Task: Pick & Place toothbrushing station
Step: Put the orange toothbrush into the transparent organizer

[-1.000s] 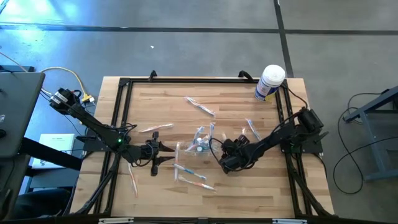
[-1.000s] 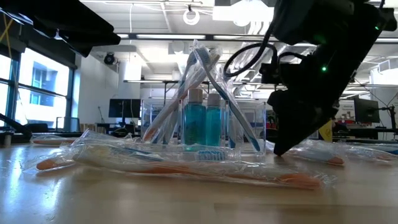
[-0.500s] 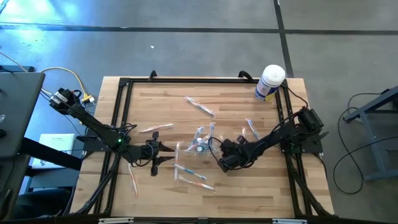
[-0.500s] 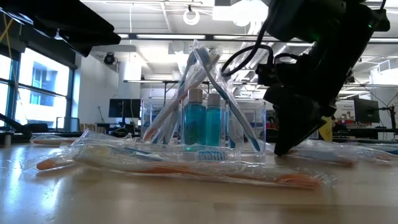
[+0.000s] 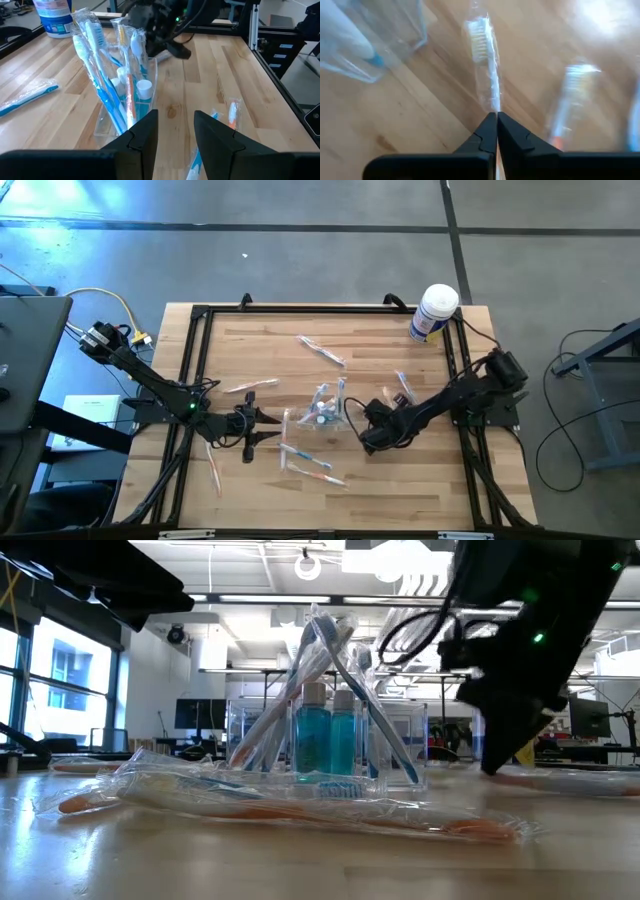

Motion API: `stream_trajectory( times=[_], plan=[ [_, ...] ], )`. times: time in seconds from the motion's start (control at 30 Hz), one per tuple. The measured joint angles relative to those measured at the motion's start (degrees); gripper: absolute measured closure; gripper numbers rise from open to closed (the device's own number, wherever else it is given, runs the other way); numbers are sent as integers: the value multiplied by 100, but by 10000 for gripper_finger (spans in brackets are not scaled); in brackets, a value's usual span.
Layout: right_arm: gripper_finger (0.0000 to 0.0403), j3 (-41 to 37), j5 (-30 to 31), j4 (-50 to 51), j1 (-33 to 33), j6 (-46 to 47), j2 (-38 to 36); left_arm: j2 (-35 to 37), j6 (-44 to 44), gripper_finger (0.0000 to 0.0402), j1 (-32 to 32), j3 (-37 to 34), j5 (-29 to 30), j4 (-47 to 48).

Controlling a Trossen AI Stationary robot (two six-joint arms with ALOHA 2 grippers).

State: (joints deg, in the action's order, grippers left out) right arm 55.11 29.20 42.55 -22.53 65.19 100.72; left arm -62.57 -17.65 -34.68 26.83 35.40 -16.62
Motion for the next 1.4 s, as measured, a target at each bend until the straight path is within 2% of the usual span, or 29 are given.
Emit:
stream_trajectory(
  times=[0.2, 0.33, 0.4, 0.53, 0.73, 0.8, 1.07, 1.27, 1.4],
  plan=[
    [402, 7, 574, 350, -352, 225, -676, 1, 2, 278, 0, 0, 0, 4],
    [401, 8, 1208, 319, -736, 227, -1245, -1, 2, 278, 0, 0, 0, 4],
    [401, 11, 1820, 260, -1007, 222, -1497, -1, 2, 278, 0, 0, 0, 4],
    [401, 13, 3434, -99, -1554, -104, -1702, -1, 4, 278, 0, 0, 0, 2],
    [400, 17, 5876, -820, -2052, -782, -1316, -1, 7, 278, 0, 0, 0, -2],
    [400, 15, 6051, -774, -2097, -673, -1118, 1, 7, 278, 0, 0, 0, -2],
    [400, 11, 6068, -583, -1655, 102, -491, 1, 91, 278, 49, 0, 11, -13],
    [400, 11, 6078, -767, -1525, 30, -482, 1, 92, 278, 205, -2, 31, -11],
    [400, 11, 6084, -1213, -1533, -585, -482, -1, 84, 278, 267, -2, 31, -11]
  ],
)
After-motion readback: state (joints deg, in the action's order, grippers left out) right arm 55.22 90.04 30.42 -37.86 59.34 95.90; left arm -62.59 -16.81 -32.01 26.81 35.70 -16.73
